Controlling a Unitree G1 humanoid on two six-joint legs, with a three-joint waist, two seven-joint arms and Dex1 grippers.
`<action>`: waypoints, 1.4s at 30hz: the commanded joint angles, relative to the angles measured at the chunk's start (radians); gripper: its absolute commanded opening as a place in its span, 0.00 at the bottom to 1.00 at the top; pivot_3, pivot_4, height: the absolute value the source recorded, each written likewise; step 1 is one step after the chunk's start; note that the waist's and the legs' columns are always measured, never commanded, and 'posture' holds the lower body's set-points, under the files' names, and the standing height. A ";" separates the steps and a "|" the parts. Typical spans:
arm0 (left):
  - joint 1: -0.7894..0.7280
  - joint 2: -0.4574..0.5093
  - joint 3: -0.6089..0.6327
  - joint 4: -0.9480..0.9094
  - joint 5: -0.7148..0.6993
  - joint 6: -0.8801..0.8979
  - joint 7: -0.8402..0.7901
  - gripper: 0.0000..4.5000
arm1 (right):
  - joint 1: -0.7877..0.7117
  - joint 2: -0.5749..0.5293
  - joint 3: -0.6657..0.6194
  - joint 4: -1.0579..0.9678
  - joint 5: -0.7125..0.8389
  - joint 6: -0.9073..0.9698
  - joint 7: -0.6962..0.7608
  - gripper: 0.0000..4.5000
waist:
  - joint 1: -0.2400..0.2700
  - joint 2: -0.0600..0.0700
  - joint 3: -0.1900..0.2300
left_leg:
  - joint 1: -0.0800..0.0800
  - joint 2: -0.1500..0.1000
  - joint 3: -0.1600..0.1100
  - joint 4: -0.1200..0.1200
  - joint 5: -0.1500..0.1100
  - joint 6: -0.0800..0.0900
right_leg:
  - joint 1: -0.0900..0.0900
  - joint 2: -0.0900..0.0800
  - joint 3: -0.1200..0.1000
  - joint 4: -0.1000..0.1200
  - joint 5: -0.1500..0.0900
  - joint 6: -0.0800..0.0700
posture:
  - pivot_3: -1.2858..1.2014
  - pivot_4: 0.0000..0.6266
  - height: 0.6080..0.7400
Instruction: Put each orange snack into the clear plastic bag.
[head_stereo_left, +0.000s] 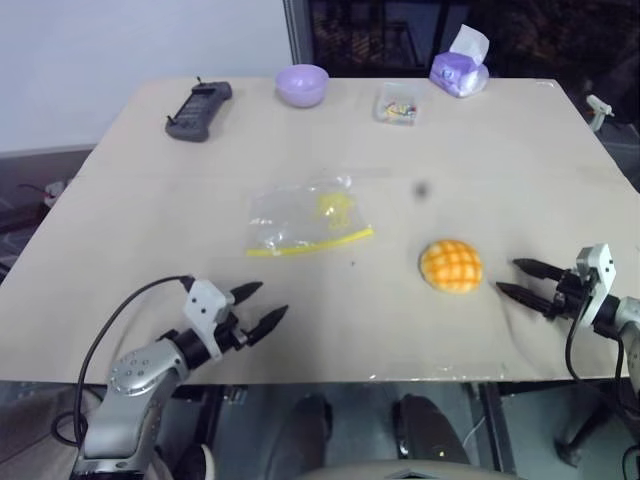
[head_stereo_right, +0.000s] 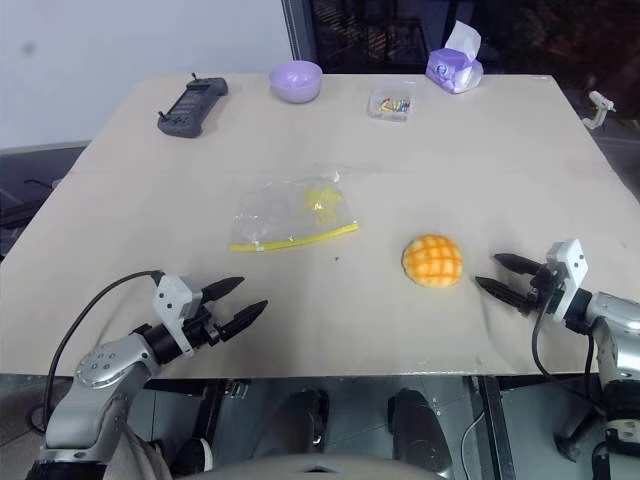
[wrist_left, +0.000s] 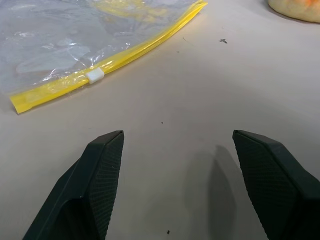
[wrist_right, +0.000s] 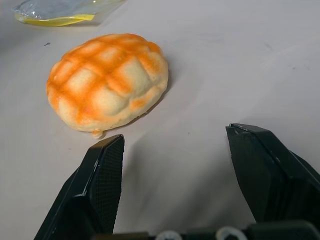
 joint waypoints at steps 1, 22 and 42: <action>-0.007 0.008 0.019 -0.031 -0.014 -0.005 -0.003 0.82 | -0.003 -0.014 -0.032 -0.014 0.015 -0.014 0.005 0.79 | 0.000 0.000 0.000 | 0.000 0.000 0.000 0.000 0.000 0.000 | 0.000 0.000 0.000 0.000 0.000 0.000 | 0.52 0.24 0.97; -0.011 -0.002 0.026 -0.036 -0.021 0.005 0.021 0.82 | -0.020 -0.017 -0.022 -0.011 0.002 -0.014 0.008 0.79 | 0.000 0.000 0.000 | 0.000 0.000 0.000 0.000 0.000 0.000 | 0.000 0.000 0.000 0.000 0.000 0.000 | 0.52 0.24 0.97; -0.189 -0.010 0.210 -0.001 -0.273 0.314 0.150 0.82 | 0.000 -0.035 0.017 -0.573 0.198 0.244 0.014 0.79 | 0.008 -0.001 0.001 | -0.003 0.000 -0.004 0.000 0.000 0.000 | 0.000 0.000 -0.004 -0.003 0.000 0.000 | 0.52 0.24 0.97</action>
